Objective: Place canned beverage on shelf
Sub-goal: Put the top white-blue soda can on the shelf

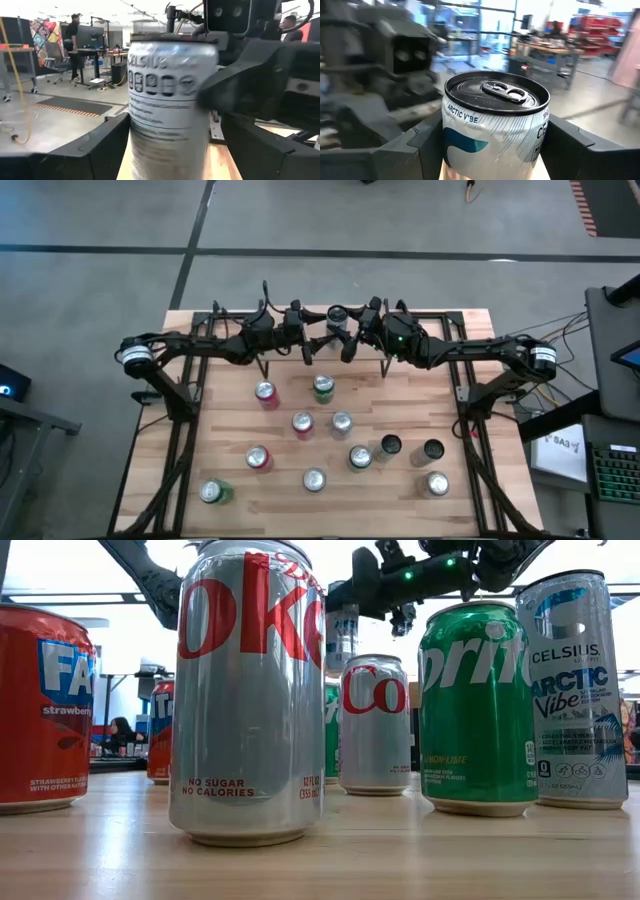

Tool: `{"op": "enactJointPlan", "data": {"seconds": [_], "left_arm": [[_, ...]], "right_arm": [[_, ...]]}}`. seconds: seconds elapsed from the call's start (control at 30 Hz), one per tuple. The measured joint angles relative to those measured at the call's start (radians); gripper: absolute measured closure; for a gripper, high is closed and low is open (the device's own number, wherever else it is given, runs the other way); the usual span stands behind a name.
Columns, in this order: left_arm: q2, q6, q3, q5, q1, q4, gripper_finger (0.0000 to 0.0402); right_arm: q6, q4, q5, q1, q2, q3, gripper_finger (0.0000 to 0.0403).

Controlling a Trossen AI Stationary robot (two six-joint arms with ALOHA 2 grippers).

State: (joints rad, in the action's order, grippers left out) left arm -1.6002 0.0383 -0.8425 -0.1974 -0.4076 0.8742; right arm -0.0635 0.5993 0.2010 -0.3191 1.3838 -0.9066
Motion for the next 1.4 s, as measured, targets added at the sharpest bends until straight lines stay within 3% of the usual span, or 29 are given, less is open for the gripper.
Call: {"op": "enactJointPlan", "data": {"seconds": [0.17, 0.43, 0.8, 0.97, 1.1, 1.4], "left_arm": [[0.051, -0.003, 0.001, -0.01, -0.026, -0.059, 0.0103], [0.143, -0.003, 0.037, -0.006, -0.035, -0.074, 0.0103], [0.331, -0.01, 0.157, 0.006, -0.037, -0.074, 0.0103], [0.412, -0.029, 0.201, 0.044, -0.04, -0.073, 0.0103], [0.458, -0.047, 0.231, 0.083, -0.04, -0.074, 0.0103], [0.468, -0.051, 0.238, 0.085, -0.04, -0.07, 0.0102]], "right_arm": [[0.006, 0.047, 0.156, -0.006, 0.0, 0.032, 0.0156], [0.041, 0.117, 0.287, -0.004, 0.0, 0.059, 0.0155], [-0.056, 0.082, 0.504, -0.021, -0.002, 0.057, 0.0154], [0.008, 0.083, 0.498, -0.022, -0.008, 0.057, 0.0154], [0.082, 0.064, 0.433, -0.022, -0.008, 0.057, 0.0154], [0.094, 0.037, 0.426, -0.022, -0.008, 0.045, 0.0154]]}}
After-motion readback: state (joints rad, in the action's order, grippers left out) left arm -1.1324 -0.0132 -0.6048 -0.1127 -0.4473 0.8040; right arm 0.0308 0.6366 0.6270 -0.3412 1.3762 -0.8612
